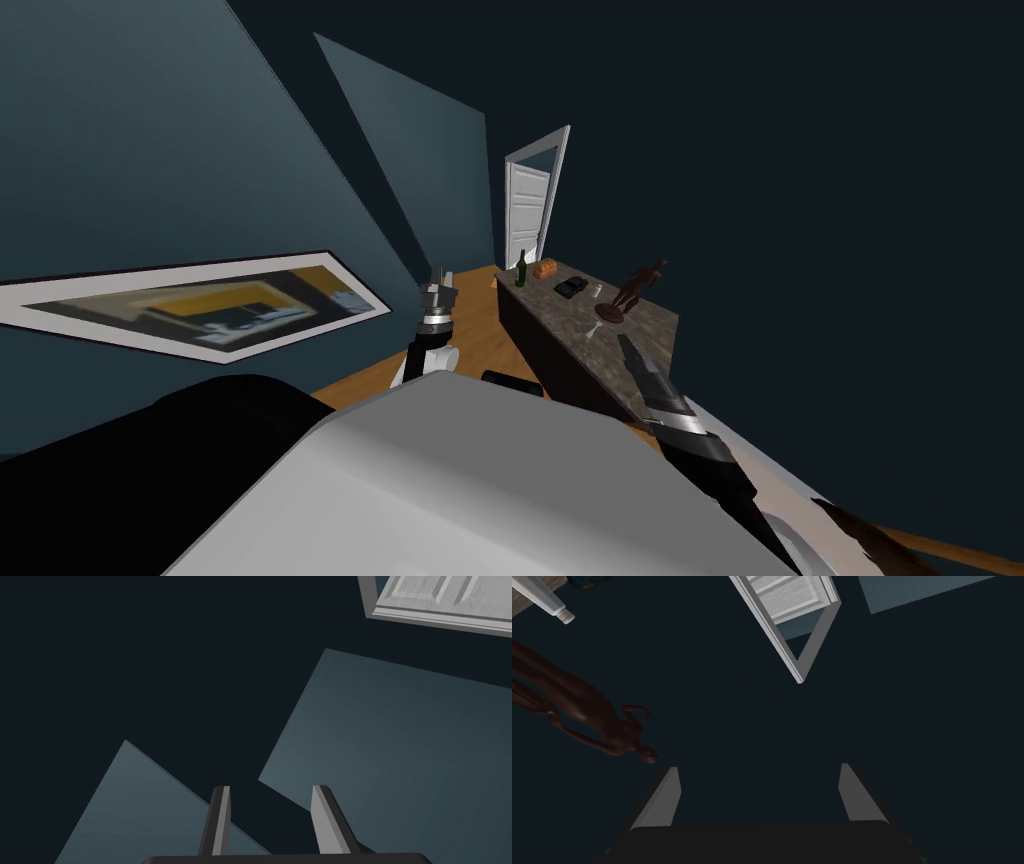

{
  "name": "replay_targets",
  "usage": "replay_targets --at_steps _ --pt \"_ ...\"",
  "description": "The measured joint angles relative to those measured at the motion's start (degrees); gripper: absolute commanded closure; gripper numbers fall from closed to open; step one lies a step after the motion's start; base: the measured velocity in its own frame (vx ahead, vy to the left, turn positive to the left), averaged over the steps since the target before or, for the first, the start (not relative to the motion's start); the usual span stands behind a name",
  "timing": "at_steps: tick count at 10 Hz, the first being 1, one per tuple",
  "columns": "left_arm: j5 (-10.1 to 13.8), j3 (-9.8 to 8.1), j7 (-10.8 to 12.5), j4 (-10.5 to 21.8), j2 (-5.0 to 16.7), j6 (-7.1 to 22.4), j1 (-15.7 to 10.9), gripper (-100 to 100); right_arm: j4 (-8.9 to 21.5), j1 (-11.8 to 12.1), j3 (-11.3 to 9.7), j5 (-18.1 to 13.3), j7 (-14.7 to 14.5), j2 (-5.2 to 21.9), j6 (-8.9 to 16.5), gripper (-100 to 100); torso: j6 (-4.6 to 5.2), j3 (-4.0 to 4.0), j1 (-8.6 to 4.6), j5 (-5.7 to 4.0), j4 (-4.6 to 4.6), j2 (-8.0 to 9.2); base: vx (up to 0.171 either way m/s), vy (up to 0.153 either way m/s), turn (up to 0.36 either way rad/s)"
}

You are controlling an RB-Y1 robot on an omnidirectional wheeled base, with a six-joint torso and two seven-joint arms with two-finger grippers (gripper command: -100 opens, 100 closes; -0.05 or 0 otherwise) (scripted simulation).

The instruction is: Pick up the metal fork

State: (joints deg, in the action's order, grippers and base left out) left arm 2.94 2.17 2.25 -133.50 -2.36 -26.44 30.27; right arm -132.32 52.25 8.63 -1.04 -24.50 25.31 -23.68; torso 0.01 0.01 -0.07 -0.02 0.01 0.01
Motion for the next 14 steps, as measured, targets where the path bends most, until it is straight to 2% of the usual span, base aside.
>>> replay_targets --at_steps 3,5,6,8,9,12,13,14 --pt "0.00 0.00 0.00 0.00 0.00 0.00 0.00 0 0.48 5.62 1.33 -0.65 -4.51 4.16 0.17 -100 -0.02 -0.01 -0.01 0.00 0.00 -0.02 -0.002 -0.014 0.151" --pt "0.00 0.00 0.00 0.00 0.00 0.00 0.00 0 2.01 9.09 2.62 -0.80 -7.41 7.06 -0.25 -100 -0.02 -0.02 -0.02 0.00 -0.01 -0.03 0.000 -0.012 0.174" --pt "0.00 0.00 0.00 0.00 0.00 0.00 0.00 0 2.69 10.24 2.75 -1.04 -8.88 8.24 -0.38 -100 0.01 -0.02 -0.01 -0.01 -0.01 -0.04 0.001 -0.012 0.193" --pt "0.00 0.00 0.00 0.00 0.00 0.00 0.00 0 3.23 14.00 3.79 -1.46 -12.02 11.04 -0.50 -100 0.01 -0.03 -0.01 -0.01 -0.01 -0.04 0.001 -0.014 0.202" --pt "0.00 0.00 0.00 0.00 0.00 0.00 0.00 0 4.86 14.92 4.02 -1.81 -13.73 12.68 -0.52 -100 -0.03 -0.03 -0.04 -0.02 -0.01 -0.06 0.004 -0.017 0.128" --pt "0.00 -0.01 0.00 0.00 0.00 0.00 0.01 0 5.18 19.82 5.84 -2.21 -18.13 17.28 0.14 -100 0.02 -0.05 -0.02 -0.01 -0.01 -0.08 0.005 -0.016 0.193" --pt "0.00 0.00 0.00 0.00 0.00 0.00 0.00 0 5.81 21.90 7.06 -2.24 -19.52 19.14 0.06 -100 -0.02 -0.05 -0.03 -0.01 -0.02 -0.09 0.004 -0.018 0.128" --pt "0.00 -0.01 0.00 0.00 0.00 0.00 0.01 0 6.22 23.21 7.14 -2.52 -20.99 20.47 0.13 -100 0.02 -0.05 -0.02 -0.02 -0.01 -0.09 0.006 -0.012 0.228"
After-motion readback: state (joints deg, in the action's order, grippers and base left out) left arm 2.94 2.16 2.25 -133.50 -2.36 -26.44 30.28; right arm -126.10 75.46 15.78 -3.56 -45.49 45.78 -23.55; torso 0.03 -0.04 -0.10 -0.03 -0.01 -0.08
